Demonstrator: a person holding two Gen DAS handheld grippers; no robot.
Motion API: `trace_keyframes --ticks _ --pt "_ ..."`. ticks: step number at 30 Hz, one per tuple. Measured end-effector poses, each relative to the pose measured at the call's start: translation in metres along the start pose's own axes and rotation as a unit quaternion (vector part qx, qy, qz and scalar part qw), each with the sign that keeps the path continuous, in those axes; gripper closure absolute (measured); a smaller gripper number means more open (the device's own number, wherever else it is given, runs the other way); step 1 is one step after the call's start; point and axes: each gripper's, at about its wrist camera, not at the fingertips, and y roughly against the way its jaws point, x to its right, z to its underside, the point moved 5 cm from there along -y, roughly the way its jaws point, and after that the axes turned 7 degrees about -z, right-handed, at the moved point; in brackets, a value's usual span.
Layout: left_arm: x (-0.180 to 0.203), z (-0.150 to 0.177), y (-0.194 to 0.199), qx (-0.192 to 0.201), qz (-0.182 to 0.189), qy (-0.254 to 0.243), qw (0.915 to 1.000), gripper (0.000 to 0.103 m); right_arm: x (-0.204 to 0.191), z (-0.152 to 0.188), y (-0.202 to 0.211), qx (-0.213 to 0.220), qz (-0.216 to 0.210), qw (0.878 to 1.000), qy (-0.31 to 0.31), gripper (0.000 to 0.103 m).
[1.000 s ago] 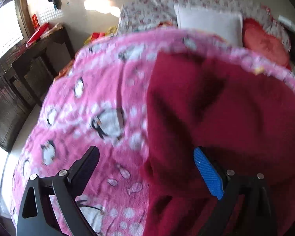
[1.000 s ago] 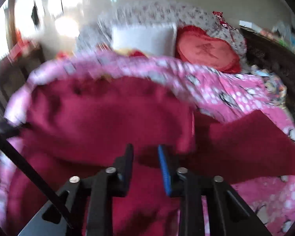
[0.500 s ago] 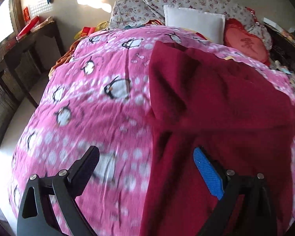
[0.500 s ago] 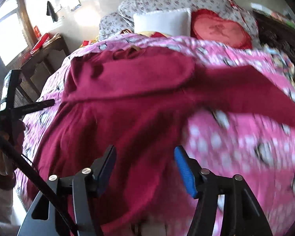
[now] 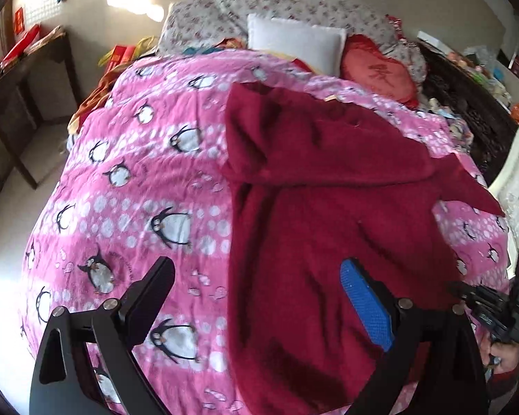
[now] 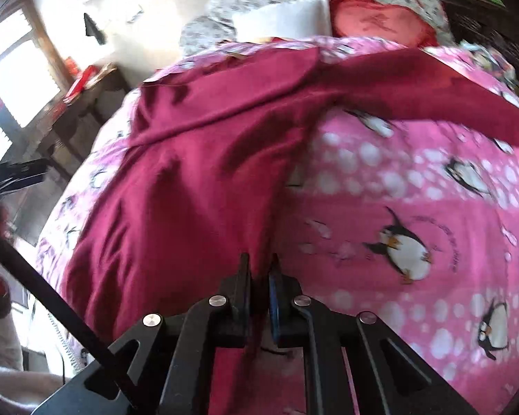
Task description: Fold small clothes
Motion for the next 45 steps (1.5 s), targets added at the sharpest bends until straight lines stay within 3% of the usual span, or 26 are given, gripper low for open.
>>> trace_keyframes --ticks 2,4,5,7,11,14,18,21,24,26,27,28,29,32,37,40,45 --pt "0.012 0.004 -0.007 -0.007 0.007 -0.005 0.9999 0.007 0.011 0.003 -0.007 -0.01 -0.003 1.0 -0.029 0.09" --pt "0.024 0.008 -0.019 -0.02 0.012 -0.012 0.9997 0.007 0.024 0.0 -0.002 -0.004 -0.028 0.998 -0.063 0.073" --pt "0.032 0.012 -0.027 -0.03 0.016 -0.015 0.9993 0.007 0.038 -0.007 0.008 0.022 -0.013 0.997 -0.077 0.054" --pt "0.048 0.016 -0.041 -0.045 0.028 -0.023 0.9984 0.007 0.069 -0.02 0.029 0.079 0.031 0.99 -0.116 0.037" --pt "0.072 0.016 -0.058 -0.047 0.028 -0.032 0.998 0.007 0.138 -0.047 0.063 0.152 0.097 0.967 -0.179 0.036" --pt "0.09 0.011 -0.065 -0.045 0.034 -0.043 0.9975 0.007 0.193 -0.061 0.073 0.17 0.135 0.948 -0.234 0.035" --pt "0.101 0.008 -0.076 -0.054 0.034 -0.051 0.9967 0.007 0.248 -0.071 0.067 0.199 0.126 0.919 -0.315 0.032" --pt "0.102 0.007 -0.085 -0.063 0.026 -0.05 0.9964 0.007 0.274 -0.077 0.068 0.239 0.093 0.893 -0.369 0.031" --pt "0.096 0.005 -0.09 -0.065 0.02 -0.039 0.9969 0.007 0.278 -0.093 0.067 0.268 0.097 0.885 -0.369 0.028" --pt "0.093 0.005 -0.091 -0.068 0.021 -0.03 0.997 0.007 0.277 -0.108 0.063 0.286 0.11 0.885 -0.351 0.034" --pt "0.092 0.005 -0.092 -0.069 0.022 -0.027 0.997 0.007 0.276 -0.113 0.062 0.29 0.114 0.888 -0.337 0.061" --pt "0.09 0.005 -0.091 -0.069 0.022 -0.026 0.997 0.007 0.277 -0.119 0.062 0.287 0.115 0.894 -0.324 0.076" --pt "0.088 0.006 -0.09 -0.068 0.022 -0.027 0.9971 0.007 0.279 -0.12 0.062 0.278 0.116 0.899 -0.317 0.082" --pt "0.082 0.005 -0.087 -0.062 0.017 -0.028 0.9975 0.007 0.271 -0.112 0.084 0.306 0.109 0.892 -0.315 0.086" --pt "0.066 0.001 -0.088 -0.058 0.02 -0.01 0.9981 0.007 0.237 -0.109 0.137 0.342 0.159 0.887 -0.265 0.086" --pt "0.059 -0.001 -0.09 -0.059 0.022 0.001 0.998 0.007 0.203 -0.125 0.14 0.332 0.186 0.901 -0.211 0.086" --pt "0.041 -0.009 -0.082 -0.044 0.018 0.016 0.9987 0.007 0.132 -0.167 0.12 0.313 0.144 0.93 -0.127 0.088"
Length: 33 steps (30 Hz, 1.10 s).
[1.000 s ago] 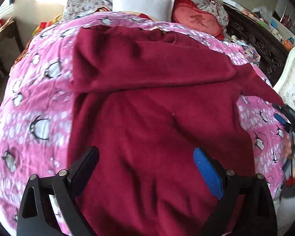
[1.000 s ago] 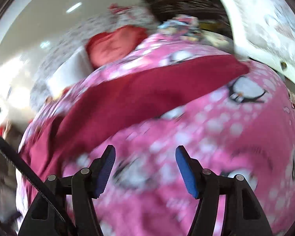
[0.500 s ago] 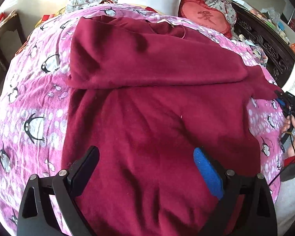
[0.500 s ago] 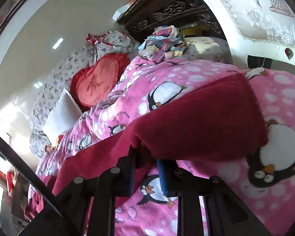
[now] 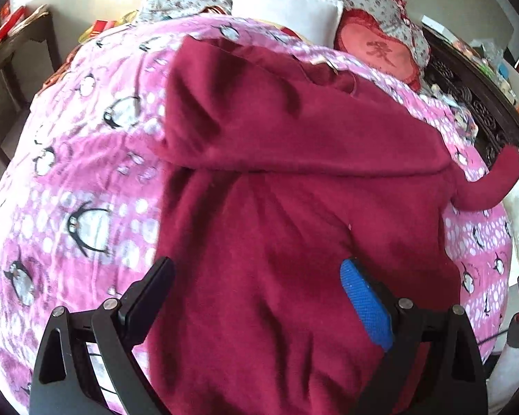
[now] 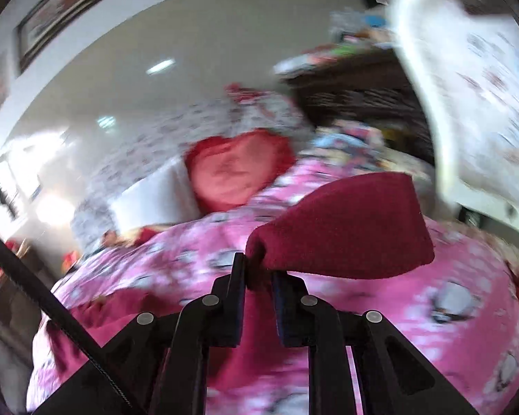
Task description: Fold small clothes
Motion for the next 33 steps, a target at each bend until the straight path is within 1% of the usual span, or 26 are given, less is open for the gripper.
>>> trace_keyframes --ticks 2,5,7,8,10,11,12,13,14,15,16,17,18,19,20,21,22,23,25,28,30,33 --pt "-0.008 -0.004 0.004 0.007 -0.003 0.008 0.9999 0.007 -0.047 0.001 -0.009 -0.011 -0.037 0.999 0.038 0.088" --pt "-0.023 -0.012 0.01 0.021 -0.008 0.024 0.9995 0.007 -0.114 0.012 -0.023 -0.035 -0.1 0.991 0.083 0.088" --pt "-0.032 -0.017 0.012 0.026 -0.011 0.035 0.999 0.007 -0.162 0.028 -0.035 -0.056 -0.142 0.981 0.116 0.088" --pt "-0.036 -0.018 0.011 0.027 -0.012 0.04 0.9988 0.007 -0.19 0.042 -0.043 -0.071 -0.164 0.974 0.136 0.088" --pt "-0.047 -0.022 0.008 0.029 -0.015 0.055 0.998 0.007 -0.23 0.073 -0.059 -0.102 -0.196 0.961 0.168 0.088" --pt "-0.051 -0.024 0.005 0.029 -0.016 0.062 0.9975 0.007 -0.245 0.09 -0.068 -0.122 -0.209 0.953 0.183 0.086" --pt "-0.054 -0.025 0.002 0.029 -0.019 0.068 0.9971 0.007 -0.261 0.114 -0.082 -0.15 -0.221 0.943 0.198 0.08" --pt "-0.056 -0.027 -0.001 0.027 -0.021 0.073 0.9967 0.007 -0.271 0.137 -0.094 -0.181 -0.231 0.933 0.206 0.07" --pt "-0.057 -0.027 -0.004 0.027 -0.022 0.076 0.9965 0.007 -0.279 0.163 -0.107 -0.226 -0.243 0.92 0.207 0.047" --pt "-0.059 -0.029 -0.008 0.025 -0.024 0.078 0.9964 0.007 -0.277 0.177 -0.114 -0.256 -0.247 0.913 0.201 0.042" --pt "-0.061 -0.028 -0.009 0.023 -0.025 0.079 0.9963 0.007 -0.272 0.188 -0.118 -0.28 -0.249 0.907 0.191 0.042" --pt "-0.062 -0.03 -0.012 0.022 -0.023 0.08 0.9963 0.007 -0.267 0.193 -0.117 -0.29 -0.255 0.904 0.184 0.042" --pt "-0.062 -0.03 -0.013 0.023 -0.02 0.079 0.9964 0.007 -0.26 0.194 -0.111 -0.285 -0.26 0.905 0.181 0.042" --pt "-0.062 -0.031 -0.014 0.025 -0.018 0.078 0.9965 0.007 -0.25 0.19 -0.102 -0.271 -0.258 0.909 0.183 0.04" --pt "-0.063 -0.033 -0.016 0.026 -0.018 0.079 0.9964 0.007 -0.243 0.185 -0.095 -0.258 -0.255 0.914 0.183 0.034" --pt "-0.062 -0.034 -0.018 0.026 -0.019 0.08 0.9963 0.007 -0.228 0.175 -0.085 -0.235 -0.246 0.924 0.175 0.026" --pt "-0.06 -0.036 -0.021 0.028 -0.017 0.081 0.9962 0.007 -0.219 0.169 -0.079 -0.222 -0.241 0.93 0.169 0.023" --pt "-0.058 -0.037 -0.023 0.029 -0.014 0.079 0.9963 0.007 -0.203 0.16 -0.071 -0.203 -0.234 0.938 0.155 0.018" --pt "-0.052 -0.042 -0.029 0.032 -0.009 0.075 0.9966 0.007 -0.181 0.142 -0.065 -0.186 -0.217 0.949 0.13 0.016" --pt "-0.04 -0.053 -0.04 0.038 -0.013 0.069 0.9968 0.007 -0.147 0.121 -0.061 -0.152 -0.197 0.965 0.084 0.016" --pt "-0.029 -0.062 -0.046 0.046 -0.014 0.059 0.9971 0.007 -0.13 0.112 -0.063 -0.141 -0.196 0.969 0.048 0.016" --pt "-0.014 -0.073 -0.056 0.053 -0.012 0.04 0.9977 0.007 -0.117 0.11 -0.065 -0.14 -0.21 0.967 0.018 0.016"
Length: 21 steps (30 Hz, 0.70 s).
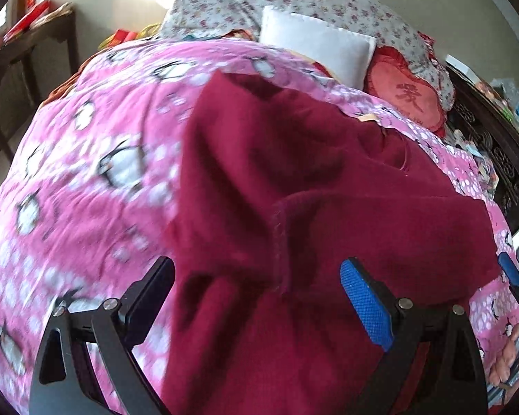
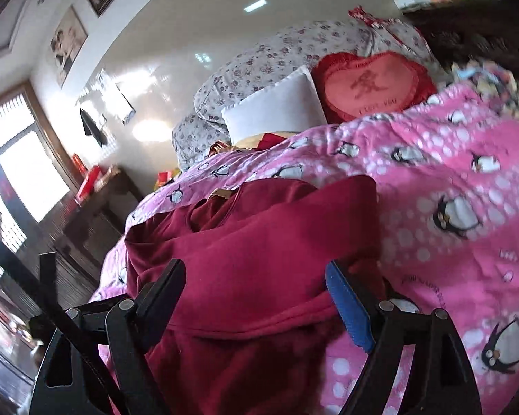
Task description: Fold small clothes
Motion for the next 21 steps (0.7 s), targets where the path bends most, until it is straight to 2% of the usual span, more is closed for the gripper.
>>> trace_keyframes --ticks 3,5,6,7,8,9,10,13,15,19,21 --pt "0.011 -0.004 -0.016 -0.014 -0.001 -0.01 0.9998 0.008 -0.002 0.0 0.003 0.007 -0.007 1.0 0.01 0.016" --pt "0.017 -0.007 -0.023 -0.014 -0.007 -0.013 0.9998 0.033 -0.004 0.001 0.003 0.012 -0.011 1.0 0.013 0.017" --pt "0.02 -0.007 -0.026 -0.019 -0.018 -0.021 0.9994 0.068 -0.004 0.002 0.002 0.013 -0.01 1.0 0.013 0.021" --pt "0.022 -0.007 -0.028 -0.026 -0.019 -0.024 0.9992 0.085 -0.002 0.003 0.001 0.013 -0.005 1.0 0.012 0.025" --pt "0.023 -0.008 -0.025 -0.025 -0.013 -0.022 0.9994 0.086 0.001 0.003 0.002 0.013 0.007 1.0 0.011 0.034" --pt "0.023 -0.009 -0.019 -0.016 -0.018 -0.025 0.9994 0.094 0.004 0.003 0.004 0.014 0.017 1.0 0.01 0.041" --pt "0.025 -0.011 -0.012 -0.004 -0.021 -0.035 0.9992 0.098 0.006 0.002 0.006 0.016 0.021 1.0 0.008 0.042" --pt "0.023 -0.023 0.013 0.02 -0.002 -0.041 0.999 0.098 0.007 -0.007 0.017 0.031 0.029 0.999 -0.001 0.042" --pt "0.019 -0.04 0.032 0.043 -0.002 -0.043 0.9981 0.098 0.006 -0.017 0.02 0.034 0.044 0.998 0.004 0.042" --pt "-0.001 -0.07 0.053 0.082 -0.022 -0.033 0.9958 0.098 0.0 -0.033 0.02 0.037 0.06 0.997 0.019 0.042" --pt "-0.015 -0.076 0.051 0.086 -0.042 -0.026 0.9951 0.098 -0.002 -0.038 0.014 0.03 0.072 0.997 0.029 0.043"
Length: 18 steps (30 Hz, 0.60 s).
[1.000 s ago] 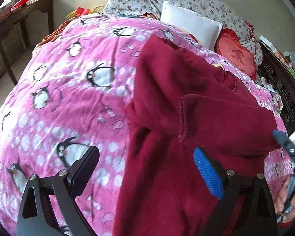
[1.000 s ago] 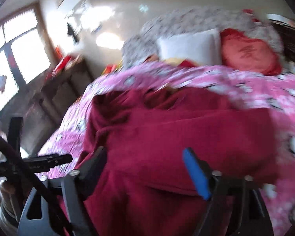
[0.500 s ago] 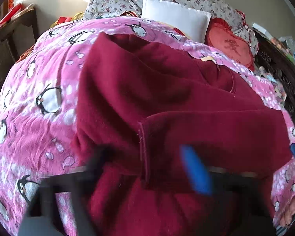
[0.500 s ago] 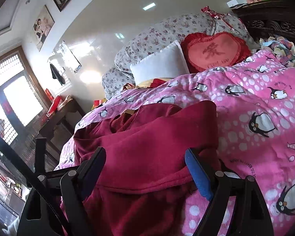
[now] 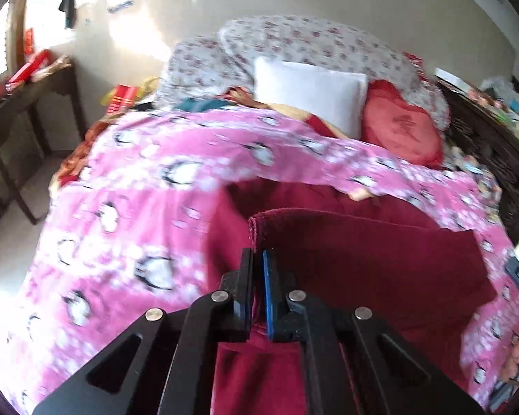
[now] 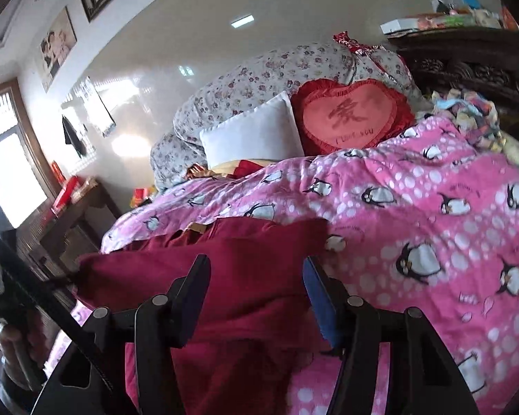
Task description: Fold small clothes
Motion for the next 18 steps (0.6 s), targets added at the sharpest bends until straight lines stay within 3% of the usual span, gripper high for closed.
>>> trace_keyframes --ticks 2,7,10,12,15,17,18 --pt "-0.02 0.002 -0.016 -0.013 -0.026 0.013 0.9995 0.098 -0.003 0.0 -0.009 -0.01 0.003 1.0 0.011 0.048" --pt "-0.036 0.027 -0.066 -0.074 -0.04 0.031 0.996 0.098 -0.014 0.023 -0.043 -0.07 -0.003 0.996 0.046 0.054" --pt "-0.032 0.037 -0.078 -0.077 -0.057 0.022 0.9952 0.097 -0.012 0.048 -0.064 -0.12 0.068 0.984 0.111 0.054" --pt "-0.031 0.037 -0.079 -0.076 -0.059 0.023 0.9951 0.097 -0.005 0.061 -0.07 -0.152 0.08 0.977 0.123 0.054" --pt "-0.034 0.033 -0.071 -0.071 -0.058 0.027 0.9954 0.094 -0.001 0.059 -0.056 -0.153 0.067 0.98 0.108 0.053" --pt "-0.037 0.028 -0.059 -0.061 -0.056 0.032 0.9961 0.087 -0.004 0.045 -0.043 -0.125 0.048 0.986 0.096 0.053" --pt "-0.039 0.026 -0.051 -0.049 -0.06 0.036 0.9963 0.076 -0.007 0.038 -0.041 -0.114 0.046 0.988 0.096 0.053"
